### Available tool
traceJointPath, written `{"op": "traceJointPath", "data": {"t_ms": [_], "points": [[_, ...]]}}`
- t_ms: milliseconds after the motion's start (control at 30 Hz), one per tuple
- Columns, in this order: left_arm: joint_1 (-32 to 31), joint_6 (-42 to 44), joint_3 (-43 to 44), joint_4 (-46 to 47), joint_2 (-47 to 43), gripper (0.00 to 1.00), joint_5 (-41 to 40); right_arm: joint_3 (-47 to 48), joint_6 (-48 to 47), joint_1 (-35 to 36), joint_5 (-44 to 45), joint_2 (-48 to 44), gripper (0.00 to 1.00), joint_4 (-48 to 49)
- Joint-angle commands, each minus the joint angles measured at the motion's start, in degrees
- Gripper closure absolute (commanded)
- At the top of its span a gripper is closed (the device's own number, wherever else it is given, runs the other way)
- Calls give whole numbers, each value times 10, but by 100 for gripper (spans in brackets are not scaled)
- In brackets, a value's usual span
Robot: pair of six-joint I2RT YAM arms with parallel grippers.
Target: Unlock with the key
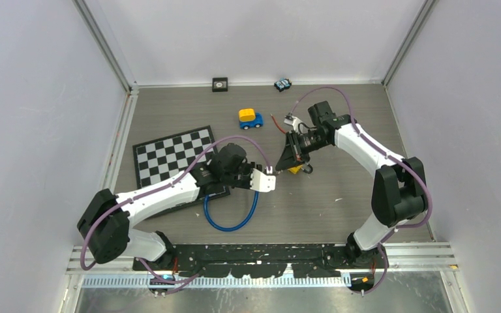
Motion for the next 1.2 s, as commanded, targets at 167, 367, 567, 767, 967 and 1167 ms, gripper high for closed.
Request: {"op": "traceJointPath", "data": {"t_ms": [167,367,567,767,967,1167], "points": [[2,-28,3,47,-13,100,35,9,19,-1,-17,4,100,39],[6,-29,4,42,-21,100,45,12,16,-1,-20,15,100,35],[11,-33,2,46,-24,100,48,5,14,0,-22,16,100,35],[15,-39,2,48,-25,100,53,-2,17,1,-29,20,100,42],[26,-54,-1,50,-29,100,82,-6,4,5,-39,28,100,41],[53,-59,-18,60,-38,100,148,-1,-10,5,-51,31,100,30]]}}
